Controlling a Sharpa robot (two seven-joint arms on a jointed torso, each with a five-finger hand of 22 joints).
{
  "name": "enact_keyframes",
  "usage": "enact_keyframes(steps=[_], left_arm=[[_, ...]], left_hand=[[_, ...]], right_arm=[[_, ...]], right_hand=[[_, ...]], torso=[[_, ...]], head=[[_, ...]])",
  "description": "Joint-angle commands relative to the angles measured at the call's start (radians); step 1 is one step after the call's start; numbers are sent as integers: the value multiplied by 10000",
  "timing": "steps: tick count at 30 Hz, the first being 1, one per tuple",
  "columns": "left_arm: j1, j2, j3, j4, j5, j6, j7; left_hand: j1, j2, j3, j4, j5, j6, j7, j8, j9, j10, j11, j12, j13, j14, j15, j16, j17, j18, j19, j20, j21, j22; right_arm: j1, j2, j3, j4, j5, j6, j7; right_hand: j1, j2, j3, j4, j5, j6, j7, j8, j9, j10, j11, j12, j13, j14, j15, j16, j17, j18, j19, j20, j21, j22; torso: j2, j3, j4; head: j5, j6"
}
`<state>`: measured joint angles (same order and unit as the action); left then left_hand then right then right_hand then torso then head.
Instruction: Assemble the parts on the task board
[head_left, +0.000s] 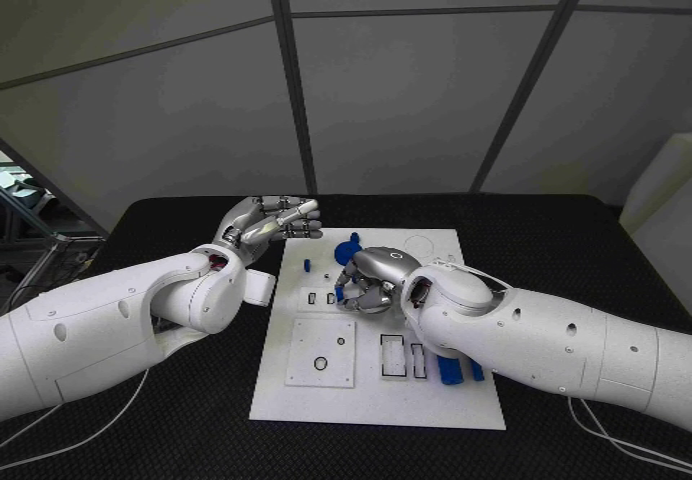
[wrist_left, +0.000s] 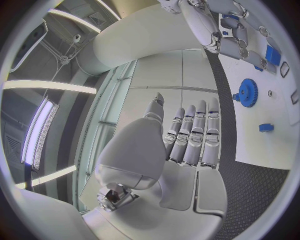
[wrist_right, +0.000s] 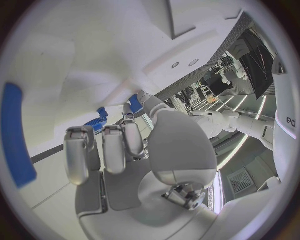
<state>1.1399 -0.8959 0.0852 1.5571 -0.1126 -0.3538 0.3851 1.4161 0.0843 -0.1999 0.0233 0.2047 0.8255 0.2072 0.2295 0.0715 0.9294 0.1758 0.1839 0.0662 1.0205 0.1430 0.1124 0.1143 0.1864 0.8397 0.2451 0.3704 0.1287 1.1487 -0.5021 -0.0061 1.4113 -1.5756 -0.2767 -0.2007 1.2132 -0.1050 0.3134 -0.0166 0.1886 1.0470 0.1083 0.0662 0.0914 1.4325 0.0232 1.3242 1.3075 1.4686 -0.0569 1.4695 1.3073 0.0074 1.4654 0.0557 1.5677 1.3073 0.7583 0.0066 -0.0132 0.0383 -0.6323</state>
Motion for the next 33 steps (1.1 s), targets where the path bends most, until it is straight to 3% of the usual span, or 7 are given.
enact_keyframes(steps=[1, 12, 21, 25, 29, 31, 33], left_arm=[[15, 4, 10, 5, -36, 113, 26], [15, -1, 9, 1, -36, 129, 4], [14, -16, 9, -71, -202, 224, -188], [14, -52, 9, -161, -698, 427, -526], [15, -76, 9, -311, -1443, 674, -1062], [16, -109, 10, -342, -1902, 828, -1466], [25, -150, 11, -350, -2540, 1084, -2081]], left_hand=[[59, 19, 17, -44, -55, -17, 90, -49, -9, 1, 43, -37, -6, -20, 33, -69, 15, -62, 5, 47, -64, -13], [43, 31, -8, -64, -71, -17, 88, -63, -9, 0, 41, -57, -5, -23, 36, -95, 20, -61, 0, 50, -74, -26], [-7, 128, -76, -127, -86, 73, 57, -69, 9, 145, 6, -57, 13, 373, -67, 30, 129, -25, 225, -10, 42, -8], [-163, 286, -223, -122, -99, 540, -161, 86, 97, 1150, -362, 331, 160, 1847, -532, 722, 552, -39, 1264, -464, 695, 250], [-367, 427, -437, -12, -103, 1412, -567, 386, 268, 2327, -856, 707, 320, 3457, -1140, 1769, 1311, -15, 2495, -992, 1632, 693], [-362, 511, -518, -1, -48, 1763, -830, 473, 350, 3094, -1124, 997, 509, 4305, -1482, 2580, 1925, -15, 3115, -1300, 2215, 998], [-226, 703, -490, -72, 29, 2089, -1070, 571, 494, 3949, -1402, 1606, 1043, 4942, -1826, 5570, 4832, -34, 3663, -1663, 3002, 1451]], right_arm=[[1, 1, -9, -7, -69, -118, -86], [1, 5, -10, 8, -16, -417, 37], [1, -375, -5, 390, 646, -2112, 1187], [45, -1015, 49, 959, 1609, -1792, 2207], [212, -1695, 304, 1431, 2932, -839, 2800], [378, -2035, 391, 1612, 3545, -435, 2896], [591, -2387, 458, 1731, 4299, -128, 2960]], right_hand=[[-76, -121, -84, -5, -57, -129, 15, -64, -24, -95, 24, -69, 148, 585, 82, -62, 596, -61, 1022, 61, 4, 2586], [-358, -342, -315, 138, -85, -593, 83, -51, -104, -181, 97, -175, 44, 573, 145, -98, 545, -58, 1016, 134, -3, 2575], [-314, -892, -874, 412, 61, -1176, 182, -45, -168, -318, 186, -344, -130, 522, 225, -228, 344, -2, 876, 207, -130, 2360], [-59, -1027, -1445, 599, 899, -1006, 159, 45, -87, -447, 173, -531, -311, 455, 246, -354, 225, 231, 284, 240, -684, 1467], [298, -761, -1406, 437, 681, -518, 59, 188, 35, -1016, 92, -1411, -1127, 63, 193, -1131, -858, 582, -688, 202, -1645, 72], [489, -610, -1241, 275, 787, -380, 47, 166, 64, -1921, 79, -2927, -2503, -549, 179, -2314, -2325, 944, -1833, 197, -2878, -1514], [568, -522, -1047, 156, 743, -158, 15, 186, 104, -2879, 60, -4860, -4261, -1343, 183, -3959, -4166, 1336, -3139, 195, -4454, -3355]], torso=[[-1, 0, -2], [3, 3, -4], [-19, 14, -14], [-40, 6, -2], [-108, -2, 4], [-148, 4, -5], [-192, 8, -18]], head=[[-5, 4], [-7, 5], [-1, 38], [10, 80], [31, 79], [41, 104], [49, 93]])
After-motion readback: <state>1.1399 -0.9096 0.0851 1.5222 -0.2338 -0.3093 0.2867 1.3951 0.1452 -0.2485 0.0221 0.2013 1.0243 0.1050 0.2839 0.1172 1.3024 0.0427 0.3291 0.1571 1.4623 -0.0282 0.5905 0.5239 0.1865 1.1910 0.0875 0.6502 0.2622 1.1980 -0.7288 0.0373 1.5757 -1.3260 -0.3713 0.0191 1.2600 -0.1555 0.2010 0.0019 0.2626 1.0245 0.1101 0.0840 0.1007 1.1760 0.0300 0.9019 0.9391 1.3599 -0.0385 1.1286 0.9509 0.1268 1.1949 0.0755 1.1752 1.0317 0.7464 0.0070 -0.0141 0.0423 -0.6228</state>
